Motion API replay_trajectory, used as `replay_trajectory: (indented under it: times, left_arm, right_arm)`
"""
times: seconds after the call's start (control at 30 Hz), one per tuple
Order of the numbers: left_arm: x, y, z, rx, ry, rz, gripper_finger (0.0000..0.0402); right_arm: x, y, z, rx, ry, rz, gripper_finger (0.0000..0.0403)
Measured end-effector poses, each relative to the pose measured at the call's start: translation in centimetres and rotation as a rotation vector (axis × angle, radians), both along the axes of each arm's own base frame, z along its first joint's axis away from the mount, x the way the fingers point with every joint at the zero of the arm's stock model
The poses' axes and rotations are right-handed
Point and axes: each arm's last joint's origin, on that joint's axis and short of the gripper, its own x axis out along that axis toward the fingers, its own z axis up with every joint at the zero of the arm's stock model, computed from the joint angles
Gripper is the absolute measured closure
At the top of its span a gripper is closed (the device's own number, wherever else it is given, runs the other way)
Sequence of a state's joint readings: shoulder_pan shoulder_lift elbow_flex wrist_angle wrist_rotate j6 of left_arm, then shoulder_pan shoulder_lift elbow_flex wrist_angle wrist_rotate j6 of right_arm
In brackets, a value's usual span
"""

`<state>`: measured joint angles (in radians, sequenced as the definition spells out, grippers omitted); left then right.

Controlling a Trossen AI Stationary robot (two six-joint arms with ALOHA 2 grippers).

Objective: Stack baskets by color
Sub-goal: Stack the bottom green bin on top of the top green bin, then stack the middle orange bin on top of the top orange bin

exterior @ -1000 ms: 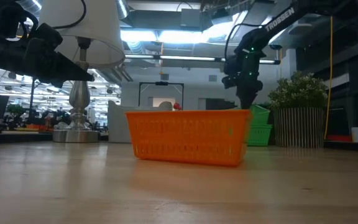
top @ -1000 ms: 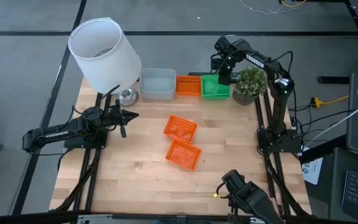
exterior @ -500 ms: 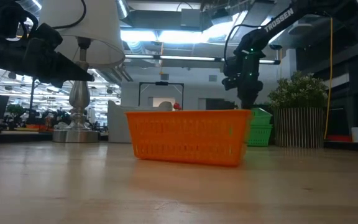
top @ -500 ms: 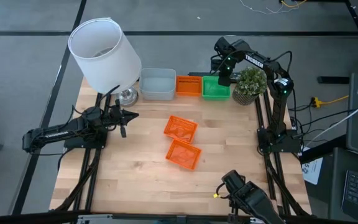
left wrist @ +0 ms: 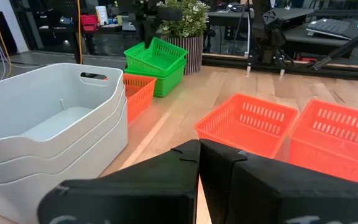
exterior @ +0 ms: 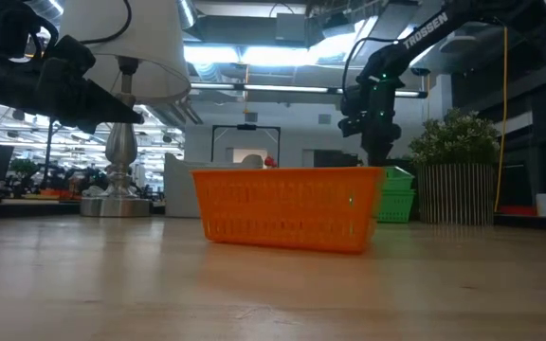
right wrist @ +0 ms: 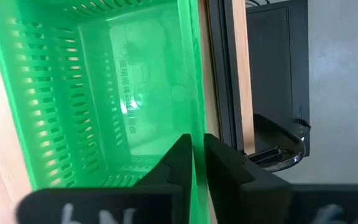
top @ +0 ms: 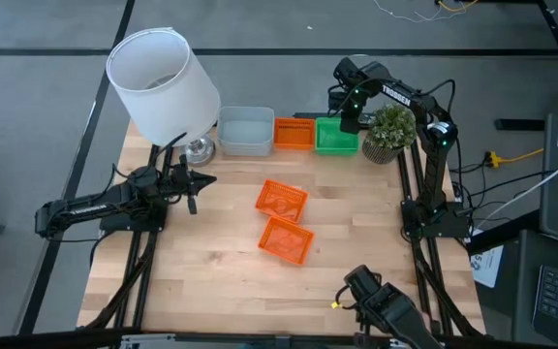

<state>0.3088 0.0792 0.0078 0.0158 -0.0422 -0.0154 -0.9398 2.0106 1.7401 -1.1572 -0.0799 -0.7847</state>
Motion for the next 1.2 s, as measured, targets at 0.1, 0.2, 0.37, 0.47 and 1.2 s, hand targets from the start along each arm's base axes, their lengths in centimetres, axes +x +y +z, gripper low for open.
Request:
replay_trajectory:
  times: [0.1, 0.2, 0.37, 0.47, 1.2]
  left_arm:
    - [0.0, 0.0, 0.0, 0.0, 0.0, 0.0, 0.0401]
    - [0.0, 0.0, 0.0, 0.0, 0.0, 0.0, 0.0401]
    - [0.0, 0.0, 0.0, 0.0, 0.0, 0.0, 0.0401]
    - [0.0, 0.0, 0.0, 0.0, 0.0, 0.0, 0.0401]
    - [0.0, 0.0, 0.0, 0.0, 0.0, 0.0, 0.0401]
  right_arm:
    - [0.0, 0.0, 0.0, 0.005, -0.003, -0.038, 0.033]
    - [0.1, -0.1, 0.0, -0.002, -0.01, -0.043, 0.0276]
    - [0.2, -0.3, 0.1, -0.027, -0.03, -0.049, 0.0203]
    - [0.4, -0.2, 0.1, -0.013, -0.039, -0.114, 0.0186]
    - [14.8, 18.3, 0.4, 0.249, -0.197, 0.091, 0.0228]
